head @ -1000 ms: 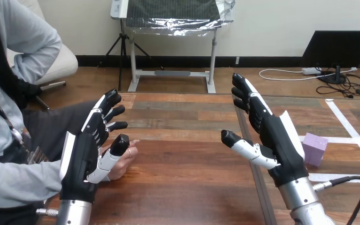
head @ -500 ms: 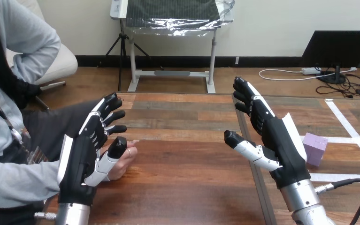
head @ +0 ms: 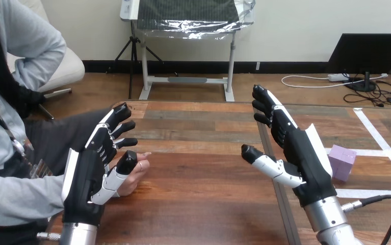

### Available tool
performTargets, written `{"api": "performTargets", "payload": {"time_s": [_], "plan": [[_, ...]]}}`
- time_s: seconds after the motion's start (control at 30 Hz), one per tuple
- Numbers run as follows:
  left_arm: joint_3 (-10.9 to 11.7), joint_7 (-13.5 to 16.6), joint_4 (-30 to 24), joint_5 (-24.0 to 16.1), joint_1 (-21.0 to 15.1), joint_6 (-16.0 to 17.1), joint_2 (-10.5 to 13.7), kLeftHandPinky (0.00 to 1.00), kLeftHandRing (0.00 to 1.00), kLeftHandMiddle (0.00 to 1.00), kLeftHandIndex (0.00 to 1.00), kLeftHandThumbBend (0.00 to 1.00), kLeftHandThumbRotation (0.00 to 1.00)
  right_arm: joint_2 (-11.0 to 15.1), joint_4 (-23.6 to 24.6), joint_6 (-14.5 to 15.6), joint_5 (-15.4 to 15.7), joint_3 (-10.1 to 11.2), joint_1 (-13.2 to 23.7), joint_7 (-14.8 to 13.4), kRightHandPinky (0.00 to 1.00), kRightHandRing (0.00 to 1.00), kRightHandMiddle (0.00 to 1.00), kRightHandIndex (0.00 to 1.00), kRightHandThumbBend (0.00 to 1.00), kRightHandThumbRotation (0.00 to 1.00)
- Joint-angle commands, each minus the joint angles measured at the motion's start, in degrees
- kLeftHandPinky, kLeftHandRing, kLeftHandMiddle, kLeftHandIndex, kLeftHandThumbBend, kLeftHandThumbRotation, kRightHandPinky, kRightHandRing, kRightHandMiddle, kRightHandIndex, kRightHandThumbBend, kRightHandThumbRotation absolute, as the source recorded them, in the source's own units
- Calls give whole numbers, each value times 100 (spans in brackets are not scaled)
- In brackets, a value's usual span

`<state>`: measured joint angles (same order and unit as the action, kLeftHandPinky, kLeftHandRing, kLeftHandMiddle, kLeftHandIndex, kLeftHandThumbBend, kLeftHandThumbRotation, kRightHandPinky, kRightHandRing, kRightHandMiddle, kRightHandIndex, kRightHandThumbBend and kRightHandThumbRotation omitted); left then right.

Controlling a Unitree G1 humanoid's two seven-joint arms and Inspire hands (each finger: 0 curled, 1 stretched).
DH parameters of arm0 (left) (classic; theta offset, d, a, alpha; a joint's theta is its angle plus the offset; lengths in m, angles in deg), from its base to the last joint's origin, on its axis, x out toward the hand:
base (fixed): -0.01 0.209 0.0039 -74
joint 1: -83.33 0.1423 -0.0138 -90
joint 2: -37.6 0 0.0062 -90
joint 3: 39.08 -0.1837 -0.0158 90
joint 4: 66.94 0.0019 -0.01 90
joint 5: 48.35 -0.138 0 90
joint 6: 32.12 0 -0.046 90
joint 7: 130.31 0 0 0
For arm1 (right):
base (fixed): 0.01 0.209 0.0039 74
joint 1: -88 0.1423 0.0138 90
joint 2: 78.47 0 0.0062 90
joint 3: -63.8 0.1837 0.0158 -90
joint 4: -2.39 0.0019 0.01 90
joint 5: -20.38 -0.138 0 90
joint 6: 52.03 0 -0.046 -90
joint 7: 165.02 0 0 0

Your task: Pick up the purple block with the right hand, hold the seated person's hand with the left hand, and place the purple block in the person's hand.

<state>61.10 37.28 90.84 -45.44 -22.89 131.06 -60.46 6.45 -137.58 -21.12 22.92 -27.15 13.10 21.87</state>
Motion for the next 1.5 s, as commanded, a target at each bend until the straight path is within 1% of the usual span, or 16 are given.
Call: {"api": "performTargets", "payload": {"time_s": [0.0, 0.2, 0.37, 0.47, 0.57, 0.77, 0.87, 0.97, 1.07, 1.17, 1.37, 1.47], "plan": [[4, -79, -97, 100, -178, 116, -45, 70, 83, 87, 86, 100, 79, -53, 252, -186, 38, 76, 86, -92, 91, 94, 95, 94, 88, 62], [10, -186, -152, 207, -129, 110, -76, 69, 82, 87, 86, 100, 78, -41, 419, -162, 70, 70, -3, -102, 92, 94, 95, 95, 89, 59], [9, -319, -170, 322, -114, 102, -87, 69, 82, 87, 86, 100, 78, -20, 552, -122, 103, 75, -51, -114, 92, 94, 95, 95, 92, 56], [15, -345, -170, 345, -113, 112, -97, 69, 82, 87, 86, 100, 78, -8, 619, -104, 106, 83, -69, -119, 92, 94, 95, 95, 93, 54], [25, -352, -158, 349, -122, 112, -115, 70, 83, 87, 87, 100, 78, -2, 691, -57, 87, 94, -95, -121, 91, 93, 94, 94, 96, 51], [13, -474, -143, 420, -141, 98, -140, 71, 83, 87, 87, 100, 77, 39, 767, -52, -10, 97, -116, -38, 90, 92, 95, 94, 97, 47], [14, -486, -147, 418, -140, 109, -152, 71, 84, 88, 87, 100, 77, 69, 777, -87, -68, 99, -115, 17, 89, 92, 95, 94, 97, 46], [17, -482, -162, 405, -134, 119, -162, 72, 84, 88, 87, 100, 77, 116, 816, -105, -14, 116, -123, -7, 89, 92, 94, 94, 96, 45], [22, -524, -188, 444, -127, 116, -180, 72, 84, 88, 87, 100, 76, 136, 856, -86, -49, 126, -124, 14, 88, 92, 93, 93, 97, 45], [30, -449, -195, 368, -133, 139, -166, 71, 83, 87, 87, 100, 76, 163, 897, -63, -67, 135, -116, 29, 87, 91, 93, 93, 99, 44], [30, -465, -223, 383, -134, 97, -171, 71, 83, 87, 87, 100, 76, 213, 931, -47, 0, 178, -78, -8, 86, 90, 91, 92, 100, 44], [32, -478, -226, 398, -143, 79, -173, 70, 83, 87, 87, 100, 75, 233, 984, 22, 81, 214, -74, -64, 85, 89, 91, 91, 100, 44]]}}
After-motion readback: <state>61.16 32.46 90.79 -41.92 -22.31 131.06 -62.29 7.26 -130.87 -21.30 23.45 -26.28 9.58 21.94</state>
